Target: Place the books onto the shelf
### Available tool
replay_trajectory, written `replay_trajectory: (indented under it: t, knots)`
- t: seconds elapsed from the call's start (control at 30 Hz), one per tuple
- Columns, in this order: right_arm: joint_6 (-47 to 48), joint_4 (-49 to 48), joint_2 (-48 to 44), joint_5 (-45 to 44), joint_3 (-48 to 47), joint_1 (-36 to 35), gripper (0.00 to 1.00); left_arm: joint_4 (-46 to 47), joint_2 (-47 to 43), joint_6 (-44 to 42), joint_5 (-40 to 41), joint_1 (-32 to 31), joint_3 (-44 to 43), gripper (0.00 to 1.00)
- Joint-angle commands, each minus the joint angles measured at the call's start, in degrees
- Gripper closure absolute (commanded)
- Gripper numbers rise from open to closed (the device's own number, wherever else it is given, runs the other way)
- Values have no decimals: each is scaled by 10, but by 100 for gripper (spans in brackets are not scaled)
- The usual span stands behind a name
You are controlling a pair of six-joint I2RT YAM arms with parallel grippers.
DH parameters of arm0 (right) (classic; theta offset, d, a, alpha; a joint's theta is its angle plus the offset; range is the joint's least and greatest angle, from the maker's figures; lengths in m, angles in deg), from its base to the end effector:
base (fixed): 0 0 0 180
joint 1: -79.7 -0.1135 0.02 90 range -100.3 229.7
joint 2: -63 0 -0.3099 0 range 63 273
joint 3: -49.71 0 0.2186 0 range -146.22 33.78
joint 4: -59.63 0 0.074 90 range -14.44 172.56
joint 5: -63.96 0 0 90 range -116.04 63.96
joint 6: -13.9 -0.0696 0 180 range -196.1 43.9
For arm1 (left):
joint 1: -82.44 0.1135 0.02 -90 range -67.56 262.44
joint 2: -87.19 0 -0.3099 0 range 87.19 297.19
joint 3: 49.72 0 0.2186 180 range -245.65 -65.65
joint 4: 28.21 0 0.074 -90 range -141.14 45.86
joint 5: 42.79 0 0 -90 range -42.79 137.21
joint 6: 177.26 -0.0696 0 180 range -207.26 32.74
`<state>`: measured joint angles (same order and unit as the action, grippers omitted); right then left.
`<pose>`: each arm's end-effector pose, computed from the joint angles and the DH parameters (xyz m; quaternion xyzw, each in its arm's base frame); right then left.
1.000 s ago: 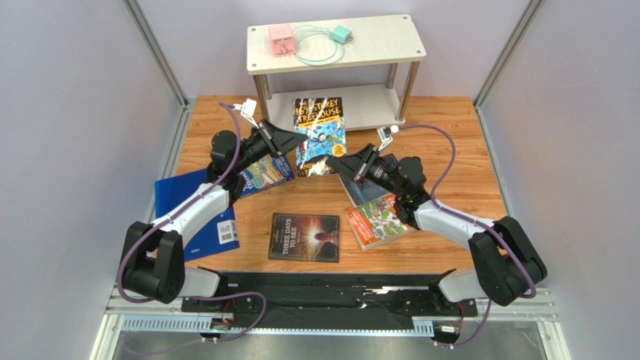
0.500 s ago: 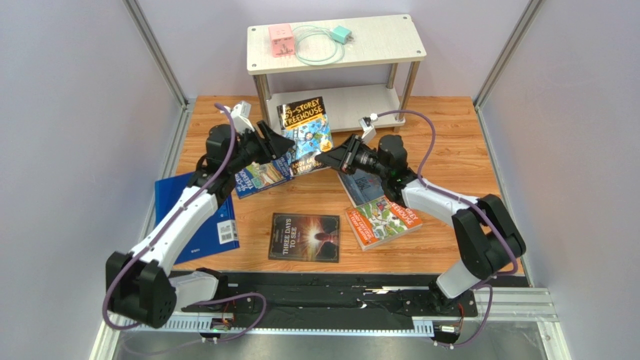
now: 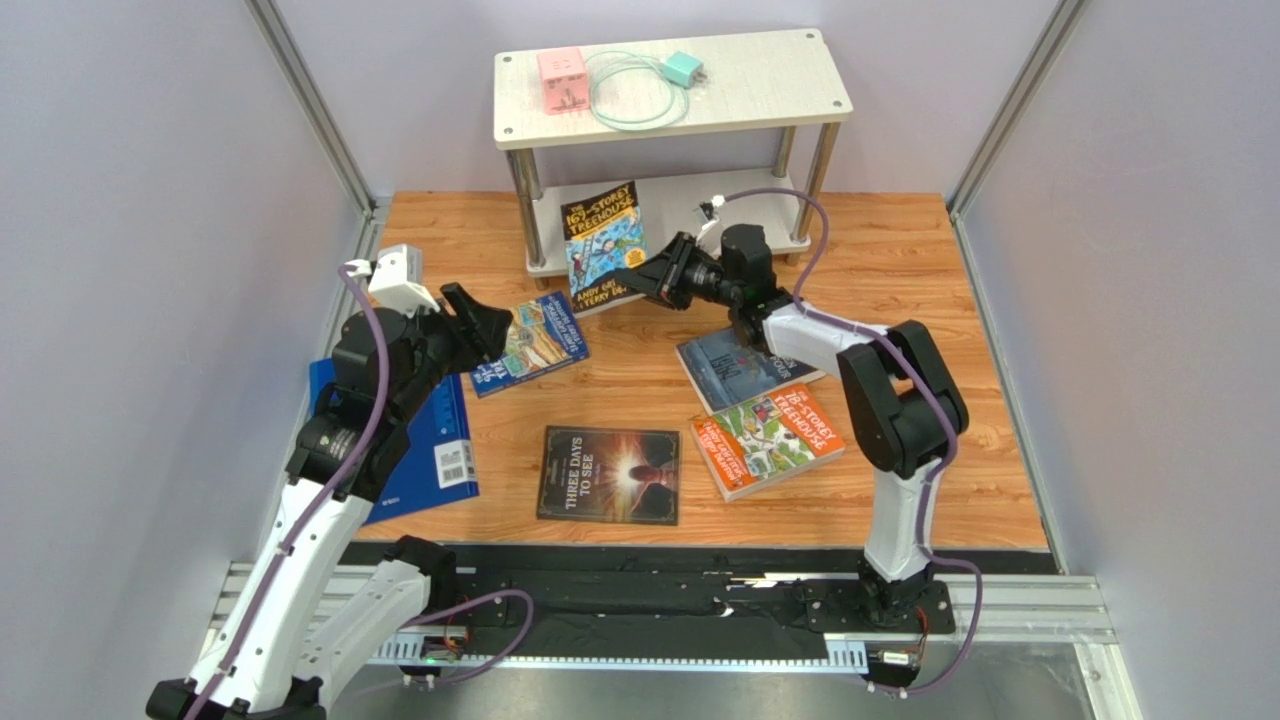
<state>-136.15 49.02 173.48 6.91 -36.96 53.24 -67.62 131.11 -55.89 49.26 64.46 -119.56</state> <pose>0.3926 0.2377 0.2853 0.0485 0.7704 0.5700 0.2815 0.1273 -0.0387 0.3905 -0.1025 0.7785 -0.2457 0.5684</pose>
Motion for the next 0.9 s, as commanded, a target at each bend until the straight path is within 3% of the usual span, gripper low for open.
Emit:
replay_trajectory:
  t: [0.0,0.3,0.87]
  knots:
    - [7,-41,51,14,-109,9,100,-46,-4,-29,14,-1,6,37]
    - [49,78,192,-1,-335,9,100,-32,-44,-44,4,-1,28,37]
    - [78,222,349,-78,-576,4,96,-38,-77,-82,-26,-1,20,38]
